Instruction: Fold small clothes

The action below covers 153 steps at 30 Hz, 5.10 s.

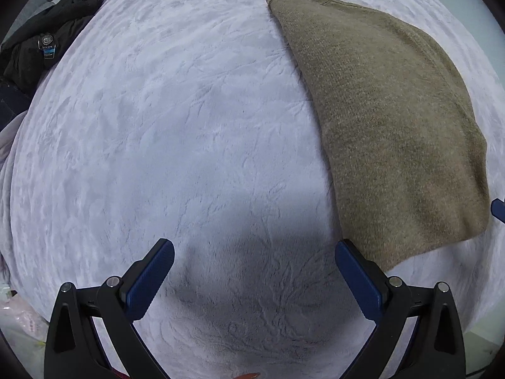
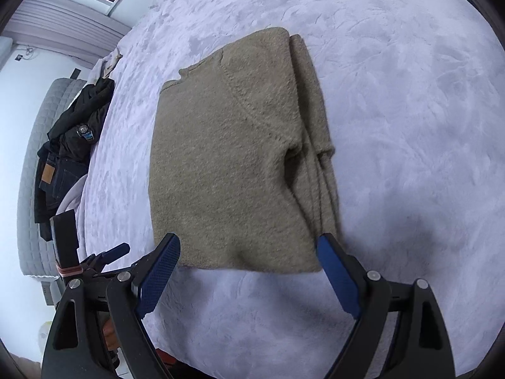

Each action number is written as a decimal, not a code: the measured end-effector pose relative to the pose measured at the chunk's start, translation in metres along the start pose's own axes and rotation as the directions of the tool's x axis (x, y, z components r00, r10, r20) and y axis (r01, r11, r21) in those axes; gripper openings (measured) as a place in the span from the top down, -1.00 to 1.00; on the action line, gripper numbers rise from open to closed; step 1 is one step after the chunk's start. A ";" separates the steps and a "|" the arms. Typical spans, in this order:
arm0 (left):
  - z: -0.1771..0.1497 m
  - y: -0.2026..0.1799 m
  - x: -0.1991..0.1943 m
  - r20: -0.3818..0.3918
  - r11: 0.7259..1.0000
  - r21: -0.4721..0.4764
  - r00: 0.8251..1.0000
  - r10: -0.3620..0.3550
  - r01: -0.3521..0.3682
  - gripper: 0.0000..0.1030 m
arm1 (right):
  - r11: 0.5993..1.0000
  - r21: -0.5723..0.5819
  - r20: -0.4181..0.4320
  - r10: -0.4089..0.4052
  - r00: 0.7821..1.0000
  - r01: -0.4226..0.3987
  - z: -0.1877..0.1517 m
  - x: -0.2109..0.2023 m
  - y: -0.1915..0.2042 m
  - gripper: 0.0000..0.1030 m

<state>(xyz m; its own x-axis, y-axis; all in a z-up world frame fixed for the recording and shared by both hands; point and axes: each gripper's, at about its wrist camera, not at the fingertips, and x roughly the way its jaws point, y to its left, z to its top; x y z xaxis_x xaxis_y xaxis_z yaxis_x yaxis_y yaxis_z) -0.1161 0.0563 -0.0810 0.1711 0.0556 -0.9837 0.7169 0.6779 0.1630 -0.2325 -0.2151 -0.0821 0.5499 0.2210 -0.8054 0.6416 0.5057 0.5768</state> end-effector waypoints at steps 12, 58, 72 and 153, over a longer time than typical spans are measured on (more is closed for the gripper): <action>0.030 0.000 0.001 -0.029 0.996 -0.041 0.997 0.077 -0.078 -0.98 | 0.999 0.005 -0.038 0.042 0.998 -0.041 0.051 0.001 -0.032 -0.76; 0.081 -0.016 0.030 -0.046 0.804 0.069 0.807 -0.589 0.591 -0.98 | 0.920 0.028 -0.195 0.389 0.900 -0.391 0.152 0.080 -0.071 -0.77; 0.071 -0.041 0.030 -0.018 0.839 0.118 0.846 -0.533 0.531 -0.55 | 0.894 0.054 -0.255 0.443 0.860 -0.444 0.164 0.116 -0.041 0.14; -0.055 0.086 -0.047 0.040 0.996 -0.072 0.998 -0.056 0.059 -1.00 | 0.966 -0.242 -0.165 -0.131 0.977 0.089 -0.028 0.109 0.121 0.60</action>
<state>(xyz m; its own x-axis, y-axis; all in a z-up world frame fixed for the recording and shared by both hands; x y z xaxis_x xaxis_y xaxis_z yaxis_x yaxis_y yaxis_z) -0.0996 0.1518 -0.0250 0.1570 -0.0119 -0.9875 0.6754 0.7309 0.0986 -0.1097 -0.1060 -0.1038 0.3650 0.2876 -0.8855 0.5392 0.7100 0.4529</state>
